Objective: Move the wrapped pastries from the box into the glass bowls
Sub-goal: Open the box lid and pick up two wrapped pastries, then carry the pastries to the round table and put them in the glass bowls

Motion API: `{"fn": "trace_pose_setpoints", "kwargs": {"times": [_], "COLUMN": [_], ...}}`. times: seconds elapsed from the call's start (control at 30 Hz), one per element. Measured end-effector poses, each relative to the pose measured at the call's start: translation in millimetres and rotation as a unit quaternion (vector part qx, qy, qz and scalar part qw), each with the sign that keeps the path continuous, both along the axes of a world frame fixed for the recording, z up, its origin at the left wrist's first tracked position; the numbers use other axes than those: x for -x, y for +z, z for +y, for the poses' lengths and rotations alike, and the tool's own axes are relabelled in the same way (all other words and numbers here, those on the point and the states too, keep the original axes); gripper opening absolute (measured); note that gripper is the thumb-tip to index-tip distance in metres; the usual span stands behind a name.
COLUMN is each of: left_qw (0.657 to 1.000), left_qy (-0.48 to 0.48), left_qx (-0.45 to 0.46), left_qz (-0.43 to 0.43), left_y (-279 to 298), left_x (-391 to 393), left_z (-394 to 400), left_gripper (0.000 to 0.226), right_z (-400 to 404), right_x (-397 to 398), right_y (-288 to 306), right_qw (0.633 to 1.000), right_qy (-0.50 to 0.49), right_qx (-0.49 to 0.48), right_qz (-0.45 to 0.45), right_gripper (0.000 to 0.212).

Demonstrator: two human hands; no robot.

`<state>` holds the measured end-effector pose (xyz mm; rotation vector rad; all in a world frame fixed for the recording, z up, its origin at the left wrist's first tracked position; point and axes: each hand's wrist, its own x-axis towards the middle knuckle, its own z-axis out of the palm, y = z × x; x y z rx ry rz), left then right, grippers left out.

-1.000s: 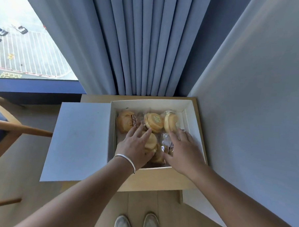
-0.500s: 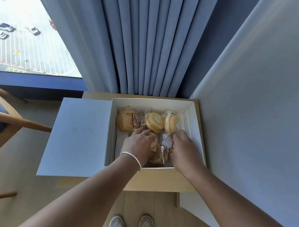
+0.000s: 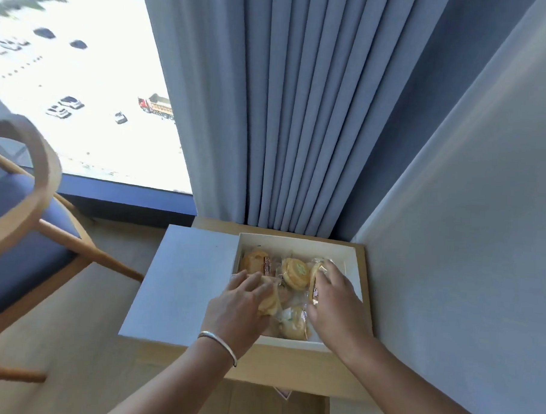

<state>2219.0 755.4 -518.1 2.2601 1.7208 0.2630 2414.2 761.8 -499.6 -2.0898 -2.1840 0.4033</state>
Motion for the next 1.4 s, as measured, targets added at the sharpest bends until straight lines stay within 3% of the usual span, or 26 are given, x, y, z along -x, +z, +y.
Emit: {"fn": "trace_pose_setpoints", "kwargs": {"times": [0.23, 0.37, 0.53, 0.7, 0.9, 1.07, 1.4], "left_qw": [0.995, 0.985, 0.965, 0.935, 0.902, 0.87, 0.801], "left_qy": [0.098, 0.166, 0.253, 0.334, 0.415, 0.479, 0.585], "left_qx": [-0.011, -0.039, -0.068, -0.121, -0.118, -0.115, -0.119], "left_qz": [0.014, 0.012, 0.012, 0.001, 0.02, 0.027, 0.047], "left_y": [81.5, 118.7, 169.1, 207.7, 229.0, 241.5, 242.1], "left_x": [72.2, 125.3, 212.8, 321.6, 465.6, 572.2, 720.4], "left_z": [-49.7, -89.6, -151.1, -230.1, -334.8, -417.5, -515.3], "left_gripper": [0.054, 0.054, 0.056, 0.058, 0.058, 0.06, 0.058], "right_z": [-13.6, -28.5, -55.9, -100.3, -175.7, -238.2, -300.4], "right_x": [76.7, 132.3, 222.5, 348.1, 514.4, 628.4, 805.3], "right_y": [78.6, 107.2, 151.9, 190.0, 221.7, 235.1, 228.7], "right_qw": [0.996, 0.989, 0.975, 0.952, 0.912, 0.886, 0.843], "right_qy": [0.085, 0.145, 0.217, 0.301, 0.402, 0.457, 0.535], "right_qx": [-0.02, -0.028, -0.033, -0.04, -0.052, -0.034, -0.003], "right_qz": [0.018, 0.006, 0.016, 0.045, 0.06, 0.068, 0.05], "right_gripper": [0.043, 0.06, 0.056, 0.066, 0.055, 0.058, 0.061]}}
